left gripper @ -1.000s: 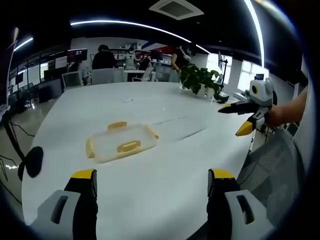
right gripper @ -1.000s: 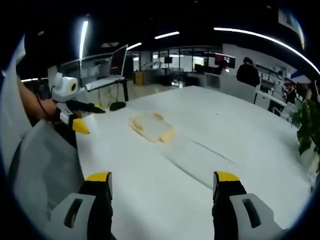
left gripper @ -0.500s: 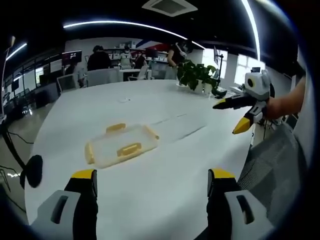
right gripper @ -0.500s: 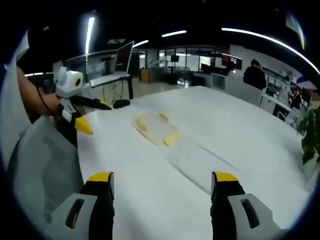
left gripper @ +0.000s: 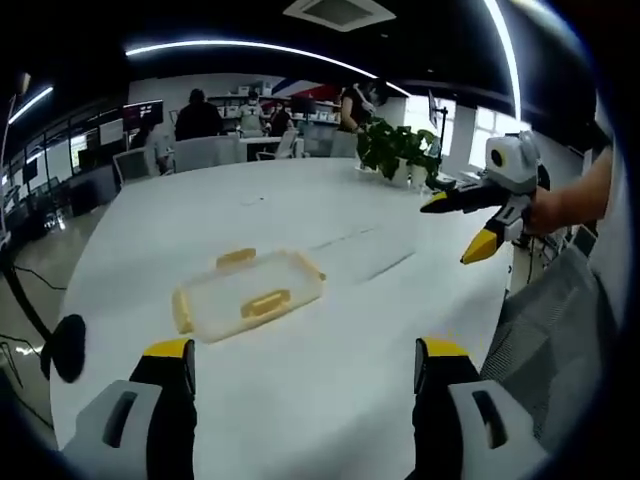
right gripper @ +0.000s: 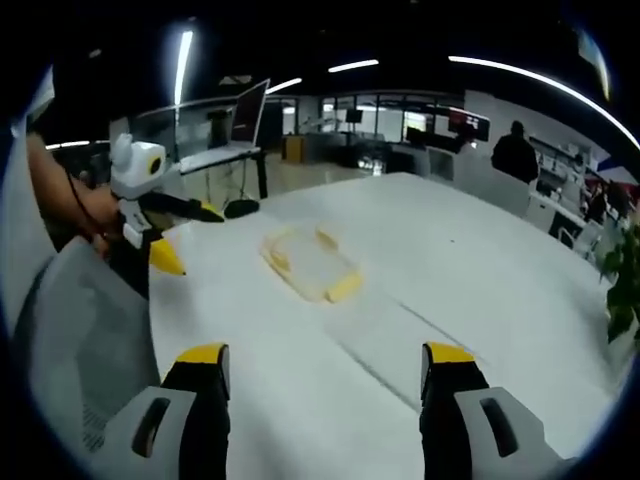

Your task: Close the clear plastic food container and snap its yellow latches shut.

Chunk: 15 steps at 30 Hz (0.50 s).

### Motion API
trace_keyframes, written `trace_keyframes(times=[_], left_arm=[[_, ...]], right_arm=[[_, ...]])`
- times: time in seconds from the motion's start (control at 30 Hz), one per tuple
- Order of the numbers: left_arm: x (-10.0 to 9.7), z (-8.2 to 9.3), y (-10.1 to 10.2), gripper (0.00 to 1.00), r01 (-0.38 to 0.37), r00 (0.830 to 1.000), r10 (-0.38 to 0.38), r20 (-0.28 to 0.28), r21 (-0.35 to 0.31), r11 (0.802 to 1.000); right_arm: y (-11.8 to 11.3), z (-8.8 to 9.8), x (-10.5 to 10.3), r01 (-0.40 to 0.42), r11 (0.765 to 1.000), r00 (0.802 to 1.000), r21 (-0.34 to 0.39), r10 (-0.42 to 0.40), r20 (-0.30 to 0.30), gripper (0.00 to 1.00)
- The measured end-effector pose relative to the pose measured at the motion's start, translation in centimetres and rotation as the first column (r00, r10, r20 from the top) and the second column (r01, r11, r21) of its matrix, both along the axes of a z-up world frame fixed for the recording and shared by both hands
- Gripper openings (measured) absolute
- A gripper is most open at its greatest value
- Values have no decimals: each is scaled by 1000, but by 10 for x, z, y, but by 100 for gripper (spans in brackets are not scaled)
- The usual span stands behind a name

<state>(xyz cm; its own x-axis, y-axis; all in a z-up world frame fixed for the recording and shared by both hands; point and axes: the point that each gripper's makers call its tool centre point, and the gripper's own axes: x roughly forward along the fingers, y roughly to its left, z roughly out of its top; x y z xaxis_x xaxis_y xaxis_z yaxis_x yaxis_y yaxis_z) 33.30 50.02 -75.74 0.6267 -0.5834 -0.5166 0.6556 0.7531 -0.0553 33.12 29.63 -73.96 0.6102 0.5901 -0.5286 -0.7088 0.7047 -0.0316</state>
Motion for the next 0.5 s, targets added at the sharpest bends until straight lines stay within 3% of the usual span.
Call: trace_keyframes(times=[0.5], left_arm=[[16, -5, -5, 90, 38, 999, -38, -3, 26, 999]], right_arm=[[7, 0, 16, -16, 1000, 1000, -11, 16, 6, 77]])
